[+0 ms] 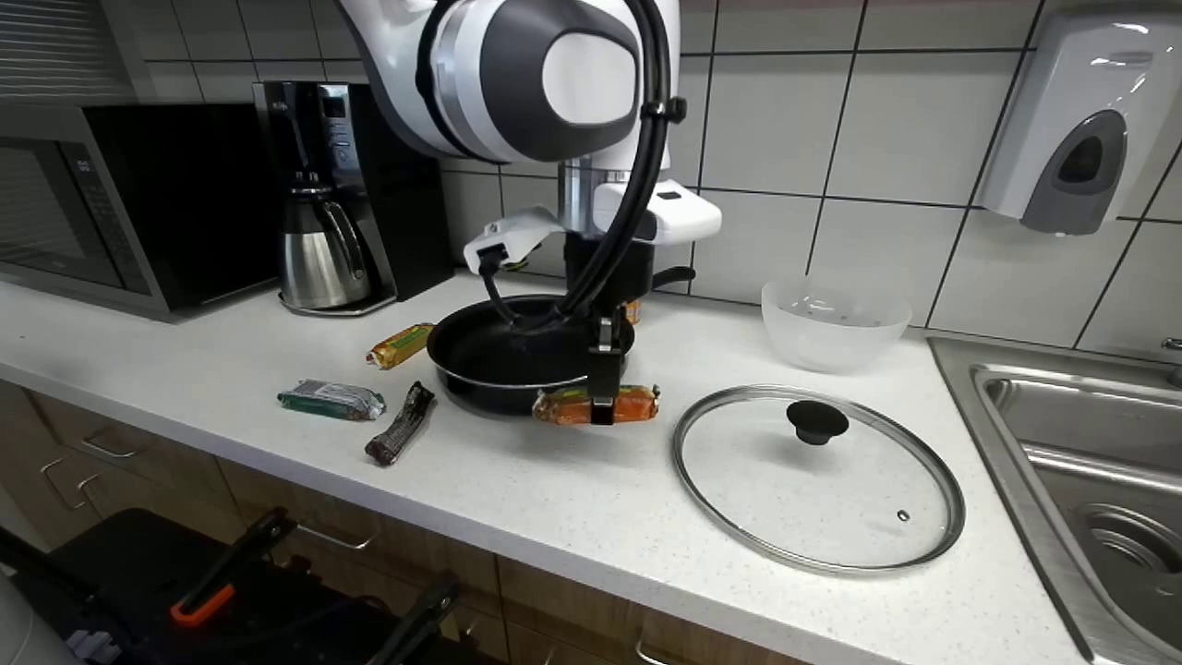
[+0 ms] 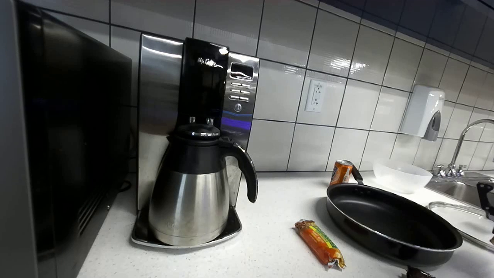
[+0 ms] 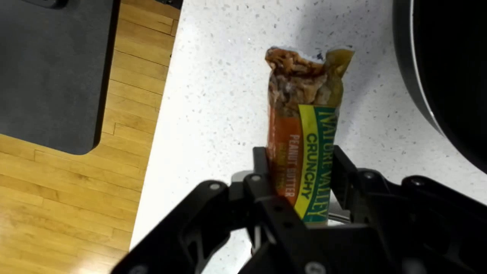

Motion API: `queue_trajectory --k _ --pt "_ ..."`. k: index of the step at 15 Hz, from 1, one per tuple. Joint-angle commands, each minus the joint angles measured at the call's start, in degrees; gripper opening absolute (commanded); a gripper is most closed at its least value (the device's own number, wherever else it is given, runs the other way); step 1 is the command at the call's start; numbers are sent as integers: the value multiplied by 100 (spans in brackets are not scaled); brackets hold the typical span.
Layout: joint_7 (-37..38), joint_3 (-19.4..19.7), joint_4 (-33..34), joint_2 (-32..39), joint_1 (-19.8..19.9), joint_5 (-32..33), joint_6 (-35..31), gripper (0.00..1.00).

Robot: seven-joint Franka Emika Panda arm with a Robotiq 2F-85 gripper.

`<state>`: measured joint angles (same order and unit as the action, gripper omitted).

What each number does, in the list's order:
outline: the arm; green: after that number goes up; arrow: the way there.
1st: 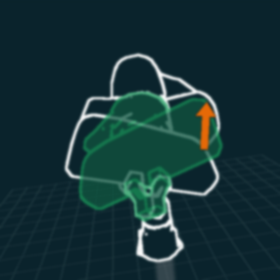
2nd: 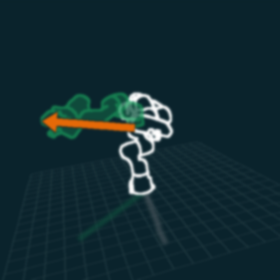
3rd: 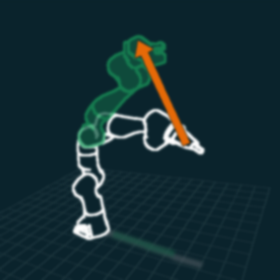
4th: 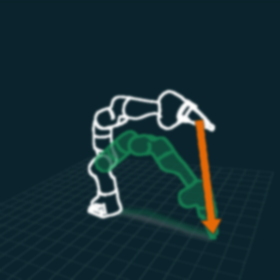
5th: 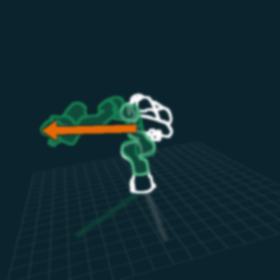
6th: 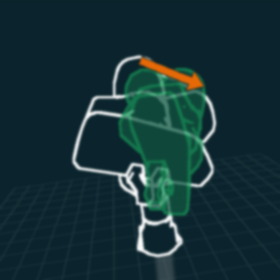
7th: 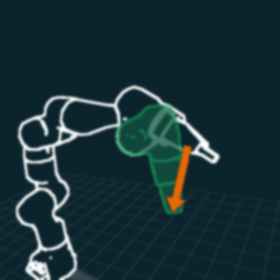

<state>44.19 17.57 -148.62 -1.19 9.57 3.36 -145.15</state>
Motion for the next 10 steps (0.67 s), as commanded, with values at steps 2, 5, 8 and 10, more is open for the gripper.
queue_trajectory --k 2,5,8,10 --pt "112 -397 299 -325 76 174 586 17" --pt "-6 -587 659 -186 32 83 759 17" --pt "-120 -734 1010 17 -25 -9 877 17" --pt "-219 -808 1220 180 -91 -122 907 17"
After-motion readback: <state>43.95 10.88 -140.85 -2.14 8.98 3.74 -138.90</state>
